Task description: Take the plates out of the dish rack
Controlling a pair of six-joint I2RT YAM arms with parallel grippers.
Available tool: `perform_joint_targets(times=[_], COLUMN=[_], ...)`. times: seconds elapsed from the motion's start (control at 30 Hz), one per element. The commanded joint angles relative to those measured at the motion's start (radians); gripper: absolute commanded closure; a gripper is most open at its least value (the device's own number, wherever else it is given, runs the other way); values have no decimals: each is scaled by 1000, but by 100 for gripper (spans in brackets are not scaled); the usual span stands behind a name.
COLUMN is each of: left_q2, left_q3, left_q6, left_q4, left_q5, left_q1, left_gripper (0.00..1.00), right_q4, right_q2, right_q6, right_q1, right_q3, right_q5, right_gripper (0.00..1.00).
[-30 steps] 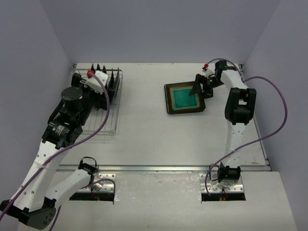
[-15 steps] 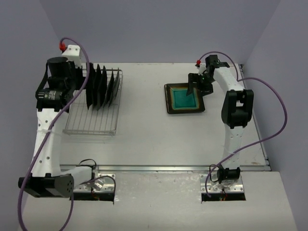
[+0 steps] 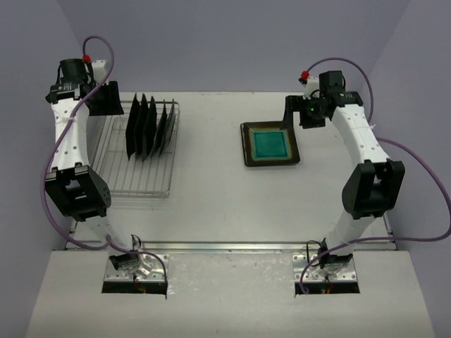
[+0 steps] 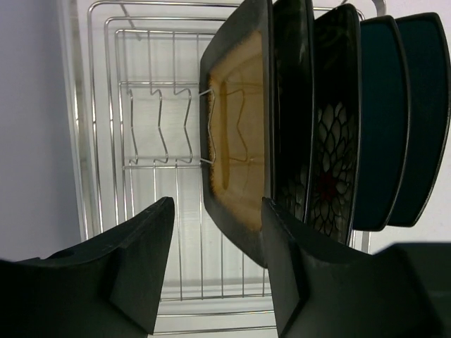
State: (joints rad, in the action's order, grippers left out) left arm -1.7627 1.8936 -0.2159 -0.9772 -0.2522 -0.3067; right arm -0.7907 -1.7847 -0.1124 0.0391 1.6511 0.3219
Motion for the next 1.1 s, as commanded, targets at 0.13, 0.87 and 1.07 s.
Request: perform_joint_targets(times=[0.13,0.87,1.07], left_q2=[-97,-205,-282], left_q3=[114,83,162], left_q6=[-27,-73,-68], left_q4=[-20,-1,-50], left_q5=[-120,42,105], left_q1=[-5,88,103], left_gripper=[53,63,65], right_q4=[40,19,19], right_q2=[59,35,45], right_q6=[17,12,17], right_q1=[1,1,1], right_q3=[-107,-113,-128], right_q5=[28,59,58], right_gripper=[1,1,1])
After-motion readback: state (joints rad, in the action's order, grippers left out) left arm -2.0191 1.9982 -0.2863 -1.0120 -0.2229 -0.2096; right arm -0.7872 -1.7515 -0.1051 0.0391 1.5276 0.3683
